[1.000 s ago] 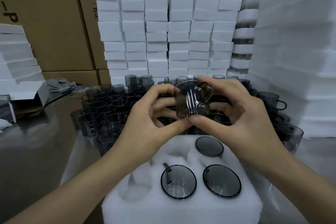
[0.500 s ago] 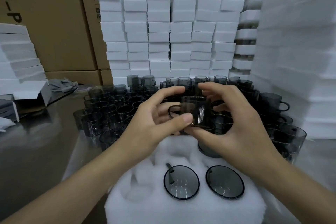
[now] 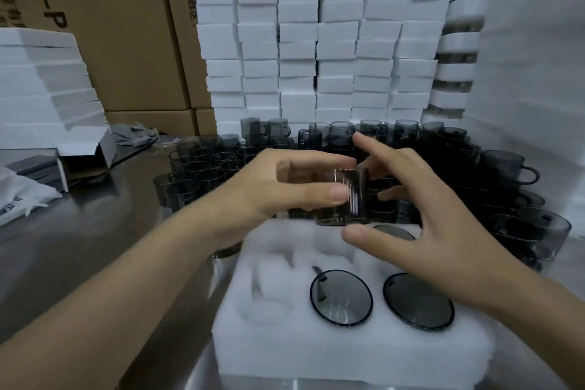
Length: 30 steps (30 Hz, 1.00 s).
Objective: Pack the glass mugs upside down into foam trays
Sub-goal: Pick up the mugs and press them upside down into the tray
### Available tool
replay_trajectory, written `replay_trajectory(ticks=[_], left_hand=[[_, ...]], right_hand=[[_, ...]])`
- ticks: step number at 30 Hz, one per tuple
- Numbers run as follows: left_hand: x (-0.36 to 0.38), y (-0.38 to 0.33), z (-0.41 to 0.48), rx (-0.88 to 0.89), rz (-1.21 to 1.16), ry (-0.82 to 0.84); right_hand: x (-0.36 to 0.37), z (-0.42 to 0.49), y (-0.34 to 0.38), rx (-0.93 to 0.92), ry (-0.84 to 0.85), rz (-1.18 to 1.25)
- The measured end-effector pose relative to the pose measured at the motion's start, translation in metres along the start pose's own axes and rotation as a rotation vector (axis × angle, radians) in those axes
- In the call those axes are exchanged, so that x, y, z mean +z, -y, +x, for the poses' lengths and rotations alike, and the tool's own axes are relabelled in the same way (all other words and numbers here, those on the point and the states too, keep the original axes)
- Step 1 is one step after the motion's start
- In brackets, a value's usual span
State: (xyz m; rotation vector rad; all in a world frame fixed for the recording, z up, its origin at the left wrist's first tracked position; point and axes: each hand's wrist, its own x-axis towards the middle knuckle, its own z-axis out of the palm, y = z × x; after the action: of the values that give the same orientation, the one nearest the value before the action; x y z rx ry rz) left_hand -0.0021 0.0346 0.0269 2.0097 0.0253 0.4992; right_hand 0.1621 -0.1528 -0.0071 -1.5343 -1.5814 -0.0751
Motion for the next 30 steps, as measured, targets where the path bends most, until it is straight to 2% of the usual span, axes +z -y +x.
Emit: replay_trajectory(ticks=[4,8,9,12,16,20,25,30], left_hand=[[-0.042,-0.011,-0.012,-0.135,-0.022,0.294],[-0.066,-0.007,-0.020,-0.217,0.042,0.500],[-0.069,-0.006,-0.022,-0.237,0.067,0.502],[-0.074,-0.007,-0.030,-0.326,0.273,0.348],[-0.066,-0.016,-0.031,-0.341,0.439,0.375],[-0.046,-0.023,-0.030,-0.237,0.457,0.401],[-0.044,-0.025,-0.024,-0.321,0.282,0.485],[-0.041,-0.019,-0.023,-0.326,0.346,0.519]], right_hand=[[0.000,-0.002,-0.003,0.025,0.032,0.079],[0.001,-0.001,-0.004,0.052,0.015,0.107],[0.001,-0.001,-0.004,0.063,0.022,0.105],[0.003,-0.001,-0.005,0.086,0.060,0.074],[0.004,-0.001,-0.005,0.104,0.073,0.066],[0.003,-0.001,-0.004,0.102,0.078,0.052],[0.003,-0.001,-0.004,0.094,0.082,0.032],[0.004,0.000,-0.005,0.086,0.076,0.012]])
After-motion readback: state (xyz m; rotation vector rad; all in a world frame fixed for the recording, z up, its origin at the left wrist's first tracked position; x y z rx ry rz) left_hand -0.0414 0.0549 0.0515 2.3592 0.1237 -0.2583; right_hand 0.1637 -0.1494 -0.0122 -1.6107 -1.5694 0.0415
